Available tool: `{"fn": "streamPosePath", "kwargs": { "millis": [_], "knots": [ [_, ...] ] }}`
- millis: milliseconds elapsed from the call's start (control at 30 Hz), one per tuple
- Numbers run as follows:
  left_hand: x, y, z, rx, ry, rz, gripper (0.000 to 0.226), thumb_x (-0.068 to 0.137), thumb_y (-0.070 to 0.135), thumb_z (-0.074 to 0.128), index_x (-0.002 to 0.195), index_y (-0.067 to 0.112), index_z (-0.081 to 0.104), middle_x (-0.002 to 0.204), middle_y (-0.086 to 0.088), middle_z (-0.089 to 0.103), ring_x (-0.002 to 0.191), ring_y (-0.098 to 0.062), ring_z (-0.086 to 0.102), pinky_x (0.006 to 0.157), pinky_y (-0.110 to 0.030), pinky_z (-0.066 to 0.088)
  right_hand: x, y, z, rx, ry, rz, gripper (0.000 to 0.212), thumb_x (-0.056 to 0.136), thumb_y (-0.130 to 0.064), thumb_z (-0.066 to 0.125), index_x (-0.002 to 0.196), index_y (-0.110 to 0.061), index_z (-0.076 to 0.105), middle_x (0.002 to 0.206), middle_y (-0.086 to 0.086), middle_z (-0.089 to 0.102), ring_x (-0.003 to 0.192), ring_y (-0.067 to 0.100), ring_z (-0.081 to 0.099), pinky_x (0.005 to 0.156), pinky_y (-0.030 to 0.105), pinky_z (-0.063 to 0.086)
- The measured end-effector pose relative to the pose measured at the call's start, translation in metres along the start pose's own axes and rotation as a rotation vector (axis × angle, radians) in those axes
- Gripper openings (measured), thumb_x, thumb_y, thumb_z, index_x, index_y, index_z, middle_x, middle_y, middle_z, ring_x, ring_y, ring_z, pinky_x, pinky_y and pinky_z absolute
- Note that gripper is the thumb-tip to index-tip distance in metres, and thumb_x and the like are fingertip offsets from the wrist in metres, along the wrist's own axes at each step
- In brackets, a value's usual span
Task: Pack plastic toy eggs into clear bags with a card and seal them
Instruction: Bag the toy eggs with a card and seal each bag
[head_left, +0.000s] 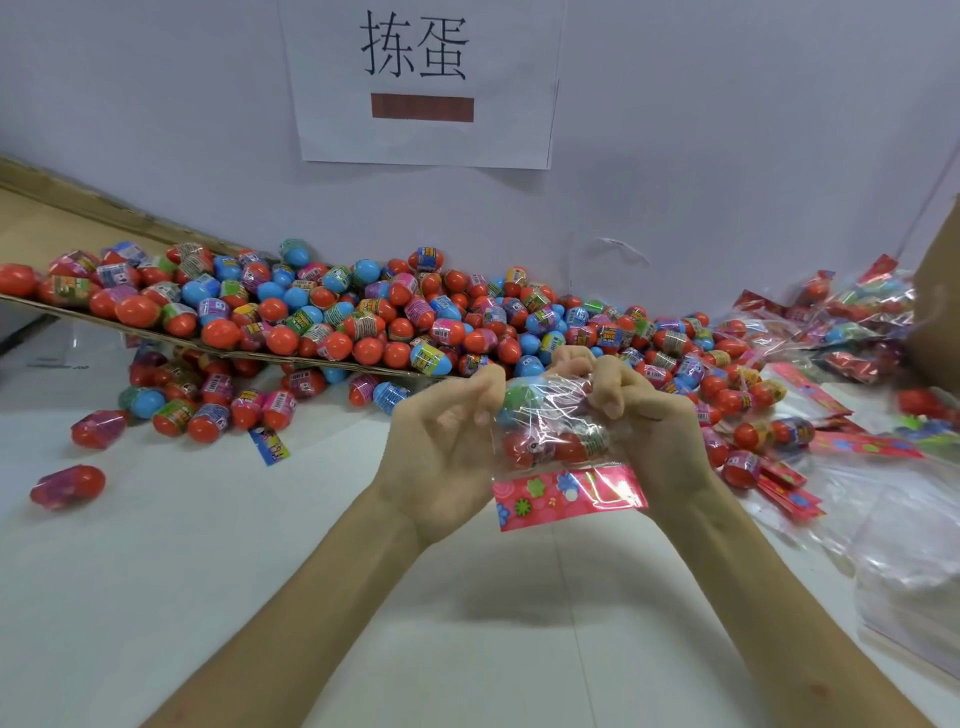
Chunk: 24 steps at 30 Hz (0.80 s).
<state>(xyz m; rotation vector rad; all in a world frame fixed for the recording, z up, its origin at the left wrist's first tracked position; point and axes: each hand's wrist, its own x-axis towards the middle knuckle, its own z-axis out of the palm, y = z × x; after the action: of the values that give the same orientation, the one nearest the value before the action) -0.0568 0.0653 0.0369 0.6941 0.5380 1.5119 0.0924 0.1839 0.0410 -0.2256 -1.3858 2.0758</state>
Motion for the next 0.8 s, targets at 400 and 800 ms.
{"fn": "streamPosePath", "kwargs": {
  "millis": [400,800],
  "knots": [
    [-0.001,-0.003,-0.001,0.128,-0.085,0.051,0.029,0.07,0.0,0.065,0.067,0.025,0.05,0.085,0.0,0.063,0.09,-0.019,0.068,0.074,-0.033,0.058,-0.002,0.0,-0.005,0.096,-0.051,-0.023,0.011,0.054,-0.009,0.054,0.051,-0.02,0.055,0.088,0.0,0.065,0.089,0.018,0.062,0.078,0.031,0.051],
    [-0.002,-0.002,-0.005,0.014,-0.015,0.055,0.033,0.071,-0.006,0.064,0.066,0.026,0.057,0.122,-0.009,0.073,0.113,-0.029,0.071,0.101,-0.044,0.053,0.01,0.006,0.001,-0.076,0.008,0.058,0.037,0.059,-0.009,0.085,0.069,-0.014,0.05,0.107,0.009,0.058,0.093,0.024,0.065,0.074,0.034,0.059]
  ]
}}
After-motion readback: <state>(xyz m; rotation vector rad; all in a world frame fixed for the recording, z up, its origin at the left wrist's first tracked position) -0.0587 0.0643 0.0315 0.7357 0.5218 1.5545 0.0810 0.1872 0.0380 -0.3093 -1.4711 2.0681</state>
